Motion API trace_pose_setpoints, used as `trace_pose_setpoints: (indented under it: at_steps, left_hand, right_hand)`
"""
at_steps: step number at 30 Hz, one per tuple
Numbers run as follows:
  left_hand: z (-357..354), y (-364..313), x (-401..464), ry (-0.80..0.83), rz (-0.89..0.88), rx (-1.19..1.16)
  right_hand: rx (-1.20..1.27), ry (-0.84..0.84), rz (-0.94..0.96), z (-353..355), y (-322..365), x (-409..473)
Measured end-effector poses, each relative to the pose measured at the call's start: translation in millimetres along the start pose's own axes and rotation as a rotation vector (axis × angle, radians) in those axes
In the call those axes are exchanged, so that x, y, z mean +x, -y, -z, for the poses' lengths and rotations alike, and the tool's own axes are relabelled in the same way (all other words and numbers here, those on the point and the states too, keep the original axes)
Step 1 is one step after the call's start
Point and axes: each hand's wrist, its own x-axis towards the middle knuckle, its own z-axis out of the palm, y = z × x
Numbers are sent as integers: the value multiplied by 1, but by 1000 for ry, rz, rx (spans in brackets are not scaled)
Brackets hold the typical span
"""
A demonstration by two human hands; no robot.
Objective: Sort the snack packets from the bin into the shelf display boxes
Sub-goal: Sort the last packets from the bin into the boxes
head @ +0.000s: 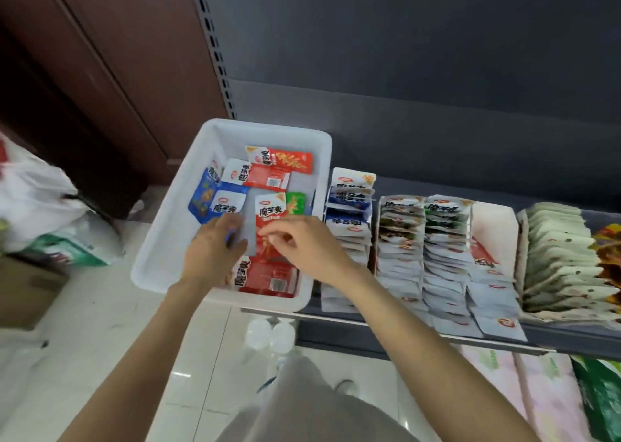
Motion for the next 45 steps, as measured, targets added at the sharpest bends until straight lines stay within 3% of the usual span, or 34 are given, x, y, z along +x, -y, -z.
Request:
trace_pose_setpoints:
  at_steps: [4,9,12,14,17,19,22,24,27,31,34,38,41,45]
  left_hand:
    - [-5,32,30,155,-1,117]
    - [-14,50,53,272,-27,181]
    - [-15,51,59,270,-19,166]
    - [-14,50,61,265,-12,147]
    - [-15,51,61,238,-3,42]
    - [-9,45,61,265,11,-239]
    - [10,29,55,421,72,-772]
    - [17,24,50,394,54,-881]
    - [24,14,43,377,-70,-876]
    - [39,-23,34,400,-257,-706]
    - [44,-63,23,361,-411,-577]
    - [24,-121,5,174,-576,-462]
    - [0,-164,-5,-6,-584,-465]
    - [-31,-213,-24,-38,-618,-393]
  right_hand:
    - [-206,72,-157,-49,-16,76]
    - [-522,113,-578,-79,-42,118]
    - [-565,129,-641,-88,-46,121]
    - [-438,64,-625,-89,-45,122]
    - [-268,-162,-533,-81,-38,120]
    - [-143,-320,-485,-74,-25,114]
    - [375,-502,-394,-59,1,96]
    - [656,-586,-360,-45,11,78]
    - [738,-671,-383,-13,15,47]
    - [518,-602,-389,33,14,-5]
    - [508,-588,-403,60,12,-50]
    - [536,-778,-411,86,-4,-110]
    - [587,-991,-428,101,-31,-152]
    - [569,-1208,-473,127,-68,-207]
